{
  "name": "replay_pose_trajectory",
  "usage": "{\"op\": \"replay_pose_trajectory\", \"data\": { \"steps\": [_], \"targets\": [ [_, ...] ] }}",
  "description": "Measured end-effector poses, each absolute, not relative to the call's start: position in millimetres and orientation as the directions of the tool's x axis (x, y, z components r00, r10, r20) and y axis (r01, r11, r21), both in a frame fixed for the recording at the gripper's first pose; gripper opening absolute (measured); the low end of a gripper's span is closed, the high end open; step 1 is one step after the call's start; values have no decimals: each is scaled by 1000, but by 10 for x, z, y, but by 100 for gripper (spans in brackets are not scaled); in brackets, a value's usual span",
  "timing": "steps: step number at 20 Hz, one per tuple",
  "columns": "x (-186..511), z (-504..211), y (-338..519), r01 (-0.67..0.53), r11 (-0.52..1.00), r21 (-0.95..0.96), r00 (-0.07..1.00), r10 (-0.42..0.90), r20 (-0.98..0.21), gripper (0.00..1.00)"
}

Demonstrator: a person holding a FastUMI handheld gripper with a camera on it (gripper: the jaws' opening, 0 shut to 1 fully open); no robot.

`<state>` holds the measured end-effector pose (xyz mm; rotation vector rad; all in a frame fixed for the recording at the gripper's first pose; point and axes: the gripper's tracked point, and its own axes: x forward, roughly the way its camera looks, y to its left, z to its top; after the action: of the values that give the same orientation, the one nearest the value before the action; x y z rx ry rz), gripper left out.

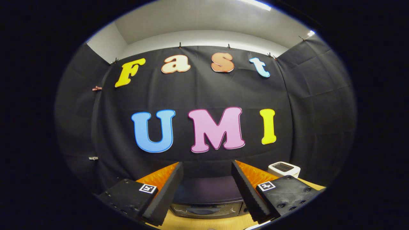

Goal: Open the toaster oven, put the food inside, and close the toaster oven door.

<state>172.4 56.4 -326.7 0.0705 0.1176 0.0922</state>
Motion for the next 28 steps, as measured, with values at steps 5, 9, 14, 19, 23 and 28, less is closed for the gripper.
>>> {"op": "replay_pose_trajectory", "data": {
  "steps": [5,9,14,19,23,28],
  "targets": [
    [1899,-4192,731,-135,990,46,958,143,-250,99],
    [1904,-4771,796,-127,990,62,927,140,-347,99],
    [1904,-5252,773,-97,993,71,894,118,-432,99],
    [1868,-5358,723,-67,998,19,894,68,-442,95],
    [1766,-5370,687,-56,998,10,875,54,-482,96],
    [1370,-5443,611,-60,998,6,829,53,-556,96]
  ]
}}
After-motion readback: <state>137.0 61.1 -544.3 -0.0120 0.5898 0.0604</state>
